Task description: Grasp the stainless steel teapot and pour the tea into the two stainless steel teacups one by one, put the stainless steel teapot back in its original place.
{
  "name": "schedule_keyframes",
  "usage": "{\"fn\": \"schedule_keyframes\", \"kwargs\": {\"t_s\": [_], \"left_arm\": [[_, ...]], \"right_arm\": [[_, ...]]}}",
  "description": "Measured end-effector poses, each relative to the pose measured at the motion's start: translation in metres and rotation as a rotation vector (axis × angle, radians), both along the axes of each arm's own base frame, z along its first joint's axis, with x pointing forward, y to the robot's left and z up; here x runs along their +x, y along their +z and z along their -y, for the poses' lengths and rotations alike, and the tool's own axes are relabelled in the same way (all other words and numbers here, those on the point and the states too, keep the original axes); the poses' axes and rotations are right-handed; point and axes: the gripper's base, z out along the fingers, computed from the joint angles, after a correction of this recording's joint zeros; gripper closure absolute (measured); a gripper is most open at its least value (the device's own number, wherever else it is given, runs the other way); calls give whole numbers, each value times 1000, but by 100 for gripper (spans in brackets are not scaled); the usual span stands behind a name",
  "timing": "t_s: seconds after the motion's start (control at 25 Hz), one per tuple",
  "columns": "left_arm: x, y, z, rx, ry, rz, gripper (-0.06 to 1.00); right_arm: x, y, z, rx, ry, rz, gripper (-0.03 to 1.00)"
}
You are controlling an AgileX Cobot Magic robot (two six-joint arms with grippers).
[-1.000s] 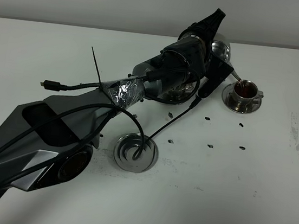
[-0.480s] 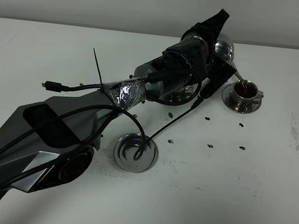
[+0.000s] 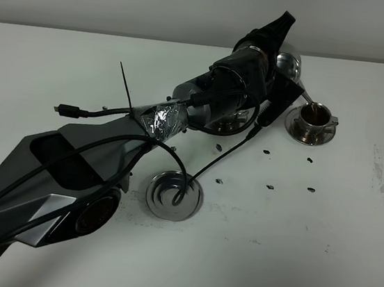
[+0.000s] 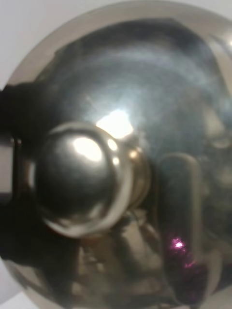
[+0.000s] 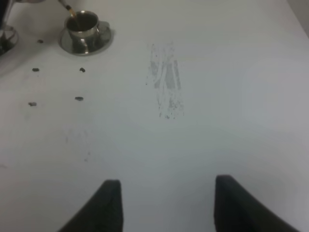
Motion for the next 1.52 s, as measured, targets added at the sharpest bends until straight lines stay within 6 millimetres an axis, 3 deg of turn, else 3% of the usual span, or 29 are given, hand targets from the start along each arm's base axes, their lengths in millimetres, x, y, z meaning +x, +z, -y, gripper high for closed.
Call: {"fn": "schedule_keyframes", "kwargs": {"t_s": [0.6,0.72,0.88,1.16,1.36,1.52], "left_arm": [[6,-12,-15,-170,156,-137,77],[5,-9,-15,-222,179,-166,77],[1,12,-17,-307,213,-195,77],[-22,51,-27,-431,257,-318,77],[-46,53,-38,-470,315,-466,77],[-64,48,-35,-506,371,-600,77]], "right_arm": [[0,0,0,0,0,0,55],[0,0,0,0,0,0,55],[0,0,0,0,0,0,55],[0,0,0,0,0,0,55],[0,0,0,0,0,0,55],[0,0,0,0,0,0,55]]}}
